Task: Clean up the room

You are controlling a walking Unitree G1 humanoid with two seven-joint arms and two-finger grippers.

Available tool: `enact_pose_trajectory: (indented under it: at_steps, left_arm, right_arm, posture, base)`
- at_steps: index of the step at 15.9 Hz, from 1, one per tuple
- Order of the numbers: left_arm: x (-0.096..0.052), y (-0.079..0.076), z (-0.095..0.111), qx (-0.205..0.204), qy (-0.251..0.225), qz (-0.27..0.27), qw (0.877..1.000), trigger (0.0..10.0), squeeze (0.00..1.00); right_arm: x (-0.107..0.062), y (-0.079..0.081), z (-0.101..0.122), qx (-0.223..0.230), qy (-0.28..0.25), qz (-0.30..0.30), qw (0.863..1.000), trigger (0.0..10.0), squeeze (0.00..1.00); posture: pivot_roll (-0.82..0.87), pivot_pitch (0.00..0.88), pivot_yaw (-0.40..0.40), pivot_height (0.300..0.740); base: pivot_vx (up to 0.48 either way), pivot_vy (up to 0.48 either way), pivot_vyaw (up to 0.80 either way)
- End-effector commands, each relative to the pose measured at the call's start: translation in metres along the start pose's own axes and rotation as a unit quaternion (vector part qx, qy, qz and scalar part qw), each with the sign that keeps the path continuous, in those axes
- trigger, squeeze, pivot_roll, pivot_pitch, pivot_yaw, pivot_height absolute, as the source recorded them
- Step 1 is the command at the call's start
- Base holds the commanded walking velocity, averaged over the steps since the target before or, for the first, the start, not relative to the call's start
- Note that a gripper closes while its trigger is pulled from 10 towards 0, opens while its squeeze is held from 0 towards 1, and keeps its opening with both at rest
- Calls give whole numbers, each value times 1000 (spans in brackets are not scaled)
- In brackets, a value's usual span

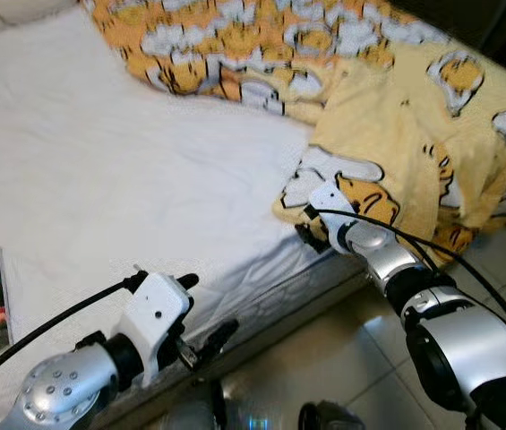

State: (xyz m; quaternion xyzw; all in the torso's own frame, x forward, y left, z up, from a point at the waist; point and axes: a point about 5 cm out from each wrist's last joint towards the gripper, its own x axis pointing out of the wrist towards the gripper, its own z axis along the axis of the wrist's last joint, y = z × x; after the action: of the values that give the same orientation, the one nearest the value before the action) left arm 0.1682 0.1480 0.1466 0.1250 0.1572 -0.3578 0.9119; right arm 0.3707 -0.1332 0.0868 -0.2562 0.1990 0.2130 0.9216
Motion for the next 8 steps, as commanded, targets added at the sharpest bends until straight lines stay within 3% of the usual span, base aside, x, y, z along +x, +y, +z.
enact_pose_trajectory:
  at_steps: [1, 2, 3, 8]
  left_arm:
    - [-7, -2, 4, 5, 2, 2, 1000, 10000, 0]
    - [-11, -3, 7, 6, 4, 5, 1000, 10000, 0]
    - [-14, -3, 8, 5, 5, 9, 1000, 10000, 0]
    - [-22, -3, 7, 2, 17, 21, 1000, 10000, 0]
  right_arm:
    - [1, -2, 6, -8, -9, -5, 1000, 8353, 0]
    - [1, -3, 10, -10, -18, -3, 1000, 2824, 0]
    - [1, -3, 12, -15, -21, -1, 1000, 1255, 0]
    - [0, -8, 16, -17, -29, -6, 999, 902, 0]
  posture:
    - [203, 293, 36, 740]
    - [217, 311, 36, 740]
    - [227, 317, 34, 740]
    - [226, 326, 28, 740]
  base:
    - [0, 0, 0]
    - [0, 0, 0]
    - [0, 0, 0]
    - [0, 0, 0]
